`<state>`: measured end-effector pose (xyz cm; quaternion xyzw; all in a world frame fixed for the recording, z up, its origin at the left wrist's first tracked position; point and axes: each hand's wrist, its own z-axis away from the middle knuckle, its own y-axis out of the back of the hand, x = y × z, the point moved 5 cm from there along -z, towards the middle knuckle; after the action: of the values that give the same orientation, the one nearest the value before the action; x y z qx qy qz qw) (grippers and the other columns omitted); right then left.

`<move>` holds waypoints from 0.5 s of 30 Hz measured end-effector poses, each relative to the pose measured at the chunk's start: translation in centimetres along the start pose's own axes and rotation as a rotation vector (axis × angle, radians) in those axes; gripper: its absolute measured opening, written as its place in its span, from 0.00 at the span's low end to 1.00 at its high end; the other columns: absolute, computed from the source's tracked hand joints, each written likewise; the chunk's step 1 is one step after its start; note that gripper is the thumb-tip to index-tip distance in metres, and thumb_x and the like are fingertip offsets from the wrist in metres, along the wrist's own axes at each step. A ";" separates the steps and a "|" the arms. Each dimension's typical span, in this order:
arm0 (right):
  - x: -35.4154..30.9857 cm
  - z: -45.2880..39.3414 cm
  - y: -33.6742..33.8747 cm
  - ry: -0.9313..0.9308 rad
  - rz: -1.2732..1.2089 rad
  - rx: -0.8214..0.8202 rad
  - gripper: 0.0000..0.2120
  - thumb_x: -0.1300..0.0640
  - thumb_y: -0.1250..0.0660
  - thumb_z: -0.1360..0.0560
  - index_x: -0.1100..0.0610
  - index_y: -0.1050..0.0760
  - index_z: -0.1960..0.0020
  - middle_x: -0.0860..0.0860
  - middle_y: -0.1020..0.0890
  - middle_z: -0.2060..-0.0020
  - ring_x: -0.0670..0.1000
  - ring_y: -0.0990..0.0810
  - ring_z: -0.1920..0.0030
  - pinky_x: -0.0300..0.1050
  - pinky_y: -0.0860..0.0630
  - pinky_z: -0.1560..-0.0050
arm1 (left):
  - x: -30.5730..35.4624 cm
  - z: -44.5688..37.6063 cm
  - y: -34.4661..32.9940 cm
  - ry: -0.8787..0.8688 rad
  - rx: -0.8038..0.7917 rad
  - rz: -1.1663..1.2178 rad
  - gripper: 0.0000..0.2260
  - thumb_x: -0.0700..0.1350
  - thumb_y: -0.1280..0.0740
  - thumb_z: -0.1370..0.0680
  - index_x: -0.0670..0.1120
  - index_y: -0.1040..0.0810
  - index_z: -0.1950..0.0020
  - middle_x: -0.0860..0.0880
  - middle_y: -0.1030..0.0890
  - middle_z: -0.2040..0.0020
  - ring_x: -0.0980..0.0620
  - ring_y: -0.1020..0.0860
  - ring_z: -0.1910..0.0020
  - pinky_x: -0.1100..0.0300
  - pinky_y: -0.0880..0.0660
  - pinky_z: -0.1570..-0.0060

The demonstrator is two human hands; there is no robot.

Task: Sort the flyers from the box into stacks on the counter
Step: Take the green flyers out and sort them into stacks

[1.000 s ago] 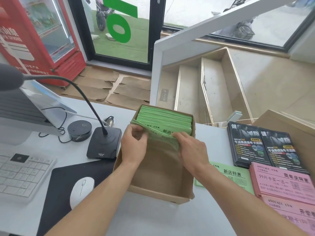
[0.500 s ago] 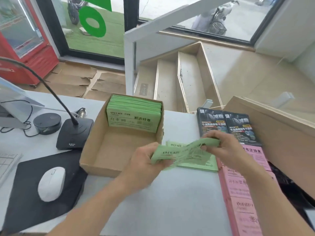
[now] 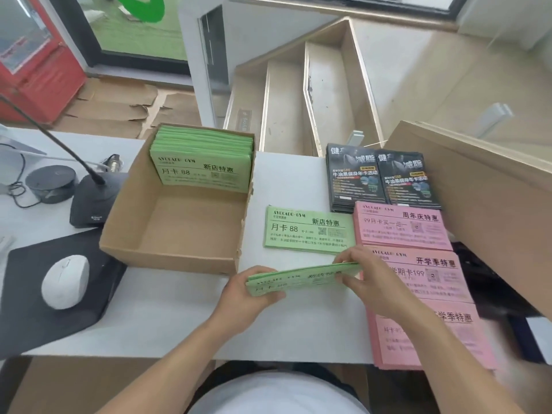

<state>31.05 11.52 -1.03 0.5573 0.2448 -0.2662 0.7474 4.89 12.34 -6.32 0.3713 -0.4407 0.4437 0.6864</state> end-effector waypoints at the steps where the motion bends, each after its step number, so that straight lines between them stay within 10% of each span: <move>1: 0.1 0.0 0.0 0.015 0.022 0.008 0.10 0.60 0.30 0.22 0.45 0.23 0.47 0.38 0.24 0.49 0.35 0.27 0.49 0.31 0.35 0.53 | 0.2 0.0 -0.2 0.002 0.000 0.014 0.11 0.40 0.21 0.28 0.48 0.15 0.48 0.53 0.13 0.52 0.56 0.16 0.49 0.65 0.22 0.49; 8: 0.2 -0.2 0.2 0.079 0.058 0.064 0.10 0.61 0.34 0.20 0.49 0.24 0.42 0.38 0.23 0.49 0.44 0.25 0.48 0.48 0.26 0.45 | 1.9 -0.3 -1.0 -0.026 0.166 0.099 0.07 0.37 0.24 0.26 0.45 0.14 0.50 0.53 0.13 0.54 0.58 0.17 0.53 0.71 0.25 0.54; 15: 1.0 0.1 0.2 0.123 0.034 0.079 0.10 0.58 0.36 0.18 0.46 0.23 0.40 0.34 0.23 0.46 0.37 0.25 0.43 0.42 0.27 0.42 | 3.4 -0.4 -1.0 -0.149 0.273 0.025 0.11 0.37 0.22 0.28 0.52 0.15 0.51 0.57 0.14 0.53 0.56 0.17 0.48 0.62 0.22 0.45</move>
<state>31.90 11.33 -1.50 0.6056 0.2703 -0.2281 0.7128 6.66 13.34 -3.35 0.4874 -0.4304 0.4794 0.5894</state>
